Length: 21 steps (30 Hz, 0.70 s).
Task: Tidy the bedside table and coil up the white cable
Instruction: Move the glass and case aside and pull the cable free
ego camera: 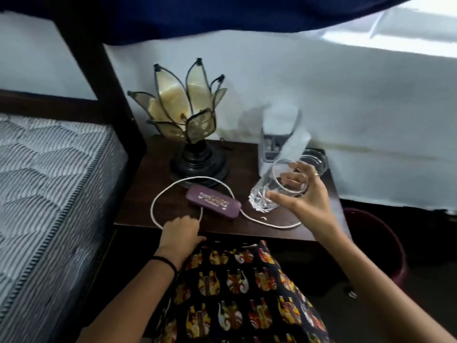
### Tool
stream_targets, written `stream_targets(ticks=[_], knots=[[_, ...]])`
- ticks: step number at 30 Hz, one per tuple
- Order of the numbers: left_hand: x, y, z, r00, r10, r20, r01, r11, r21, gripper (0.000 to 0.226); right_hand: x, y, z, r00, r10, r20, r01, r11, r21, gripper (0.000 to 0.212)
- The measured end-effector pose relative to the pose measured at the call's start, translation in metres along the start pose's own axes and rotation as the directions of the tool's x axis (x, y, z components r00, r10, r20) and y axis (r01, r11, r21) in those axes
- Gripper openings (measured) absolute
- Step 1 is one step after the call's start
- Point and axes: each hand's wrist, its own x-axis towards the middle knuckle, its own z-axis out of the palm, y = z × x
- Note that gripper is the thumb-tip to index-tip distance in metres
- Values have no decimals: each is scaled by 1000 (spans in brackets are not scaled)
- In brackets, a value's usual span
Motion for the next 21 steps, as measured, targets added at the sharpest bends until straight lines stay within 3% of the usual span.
stream_targets(ticks=[2,6,10,15,21], knots=[[3,9,-3,1000,-10,12,10,1000,30,40,3,7,-33,997,7,-70,-10,999,-46,86],[9,19,-9,999,-34,17,32,994,102,33,25,29,-87,977,23,-212,-46,994,-104,74],[18,29,-17,995,60,81,-80,957,279,18,67,40,-118,966,-9,-257,-47,976,-215,76],[33,38,-26,973,167,160,-220,882,417,25,127,47,-117,960,-45,-276,-27,968,-251,78],[38,34,-22,961,196,196,-264,862,434,23,174,67,-91,941,52,-335,-127,971,-205,77]])
